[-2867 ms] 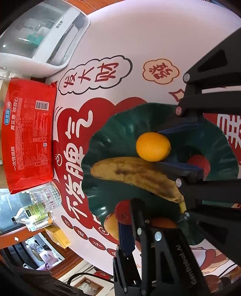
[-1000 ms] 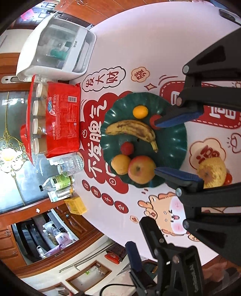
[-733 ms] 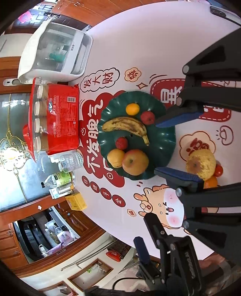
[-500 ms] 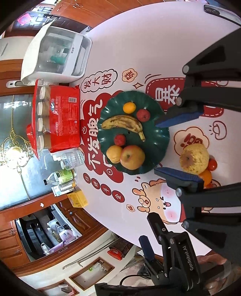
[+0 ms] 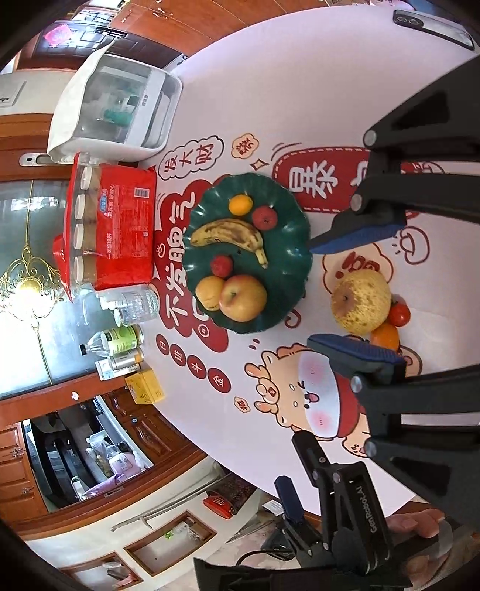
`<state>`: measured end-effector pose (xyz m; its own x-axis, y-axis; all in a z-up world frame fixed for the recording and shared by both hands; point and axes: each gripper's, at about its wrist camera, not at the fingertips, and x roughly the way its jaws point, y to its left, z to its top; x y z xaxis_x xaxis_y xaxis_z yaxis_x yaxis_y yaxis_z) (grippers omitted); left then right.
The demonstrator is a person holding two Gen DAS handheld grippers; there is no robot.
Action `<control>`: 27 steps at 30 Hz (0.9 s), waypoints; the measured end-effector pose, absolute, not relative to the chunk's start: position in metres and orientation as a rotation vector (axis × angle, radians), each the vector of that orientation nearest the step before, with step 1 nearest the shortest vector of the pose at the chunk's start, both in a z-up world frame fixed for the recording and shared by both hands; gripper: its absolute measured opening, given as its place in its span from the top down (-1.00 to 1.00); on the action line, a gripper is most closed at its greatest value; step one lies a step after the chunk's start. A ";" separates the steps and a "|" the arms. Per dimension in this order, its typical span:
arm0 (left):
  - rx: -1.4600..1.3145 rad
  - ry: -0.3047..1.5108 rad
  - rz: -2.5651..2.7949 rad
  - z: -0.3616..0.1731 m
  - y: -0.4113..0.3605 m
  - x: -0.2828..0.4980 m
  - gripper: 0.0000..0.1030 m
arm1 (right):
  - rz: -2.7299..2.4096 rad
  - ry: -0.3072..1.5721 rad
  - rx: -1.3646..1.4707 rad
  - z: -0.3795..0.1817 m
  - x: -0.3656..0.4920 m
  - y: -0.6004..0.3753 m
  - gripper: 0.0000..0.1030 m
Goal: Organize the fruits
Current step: 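Withdraw both open tools from the plate back to the loose fruit, then grasp a red tomato with the left gripper while the right gripper grasps another tomato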
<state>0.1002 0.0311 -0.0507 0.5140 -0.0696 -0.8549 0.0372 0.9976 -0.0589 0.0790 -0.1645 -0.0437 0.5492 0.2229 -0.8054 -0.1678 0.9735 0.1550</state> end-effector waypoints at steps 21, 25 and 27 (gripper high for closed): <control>0.042 1.184 -0.283 -0.146 0.005 0.062 -0.56 | 0.244 1.087 0.069 -0.119 0.042 -0.154 0.11; 0.057 1.192 -0.306 -0.152 0.000 0.064 -0.56 | 0.247 1.095 0.038 -0.135 0.034 -0.153 0.11; 0.061 1.198 -0.309 -0.155 -0.002 0.066 -0.56 | 0.253 1.102 0.039 -0.142 0.030 -0.154 0.11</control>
